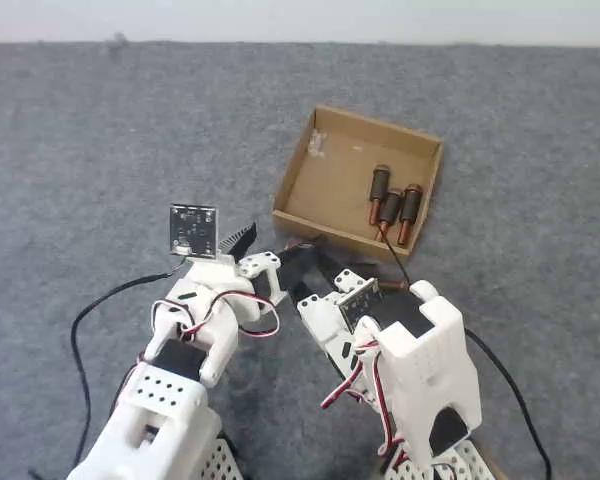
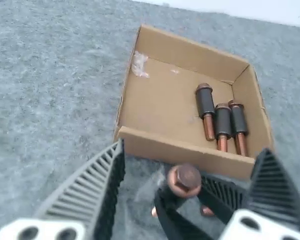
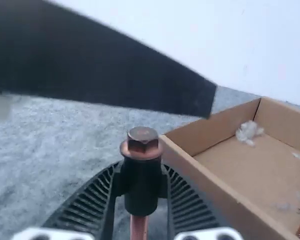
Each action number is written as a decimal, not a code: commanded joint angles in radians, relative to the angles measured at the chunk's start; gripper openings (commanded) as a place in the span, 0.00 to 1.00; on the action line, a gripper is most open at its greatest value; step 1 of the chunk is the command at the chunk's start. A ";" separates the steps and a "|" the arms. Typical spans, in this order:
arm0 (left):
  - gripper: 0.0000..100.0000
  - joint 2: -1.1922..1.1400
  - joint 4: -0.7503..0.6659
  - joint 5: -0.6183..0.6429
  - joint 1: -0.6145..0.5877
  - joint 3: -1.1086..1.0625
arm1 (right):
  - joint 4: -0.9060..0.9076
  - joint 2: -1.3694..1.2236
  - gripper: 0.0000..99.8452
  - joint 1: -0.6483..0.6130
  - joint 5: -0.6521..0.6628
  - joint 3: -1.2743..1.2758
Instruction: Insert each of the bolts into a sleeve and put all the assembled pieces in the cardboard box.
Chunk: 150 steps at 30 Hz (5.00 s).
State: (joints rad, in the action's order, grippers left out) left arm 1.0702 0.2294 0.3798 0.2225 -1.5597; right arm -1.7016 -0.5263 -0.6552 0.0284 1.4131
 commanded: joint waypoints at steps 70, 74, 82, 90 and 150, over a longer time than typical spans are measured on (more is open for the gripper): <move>0.02 0.015 0.350 -0.198 -0.180 -0.012 | 1.965 1.524 0.01 0.245 0.009 0.074; 0.02 0.015 0.350 -0.198 -0.180 -0.012 | 2.269 1.624 0.01 0.312 0.009 -0.055; 0.02 0.015 0.350 -0.198 -0.180 -0.012 | 2.330 1.535 0.01 0.432 0.009 -0.206; 0.02 0.015 0.347 -0.198 -0.180 -0.012 | 2.548 1.132 0.01 0.483 0.005 -0.651; 0.02 0.015 0.316 -0.199 -0.206 -0.016 | 3.333 0.219 0.08 0.372 -0.141 -1.912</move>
State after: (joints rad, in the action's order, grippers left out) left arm 1.0702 0.5746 0.1864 0.0261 -1.5812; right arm 1.5497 -0.3974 -0.2716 -0.1941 -0.4480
